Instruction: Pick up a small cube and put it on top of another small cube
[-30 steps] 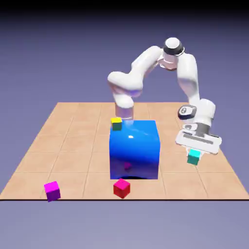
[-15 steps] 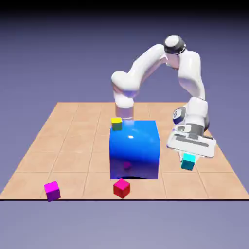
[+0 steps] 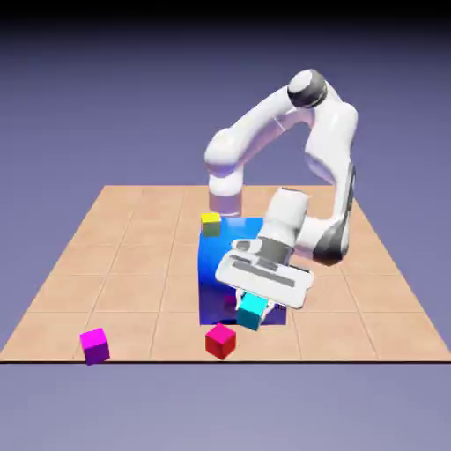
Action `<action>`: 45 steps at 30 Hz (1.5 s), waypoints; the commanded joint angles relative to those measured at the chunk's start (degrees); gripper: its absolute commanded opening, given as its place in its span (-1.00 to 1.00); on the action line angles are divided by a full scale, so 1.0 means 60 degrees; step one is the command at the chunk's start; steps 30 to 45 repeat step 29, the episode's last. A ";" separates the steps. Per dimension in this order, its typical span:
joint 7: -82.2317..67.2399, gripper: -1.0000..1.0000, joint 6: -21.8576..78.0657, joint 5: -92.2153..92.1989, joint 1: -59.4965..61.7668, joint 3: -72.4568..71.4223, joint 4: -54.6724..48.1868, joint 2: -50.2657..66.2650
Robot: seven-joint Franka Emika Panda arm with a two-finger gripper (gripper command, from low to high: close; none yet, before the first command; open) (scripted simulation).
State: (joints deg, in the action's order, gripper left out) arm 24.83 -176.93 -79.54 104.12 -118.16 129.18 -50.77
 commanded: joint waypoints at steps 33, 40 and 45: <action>-0.6566 1.00 0.0187 -0.7915 0.6979 -0.1450 -0.2605 -0.1630; -0.6566 1.00 0.0187 -0.7915 0.6979 -0.1450 -0.2605 -0.1630; -0.6566 1.00 0.0187 -0.7915 0.6979 -0.1450 -0.2605 -0.1630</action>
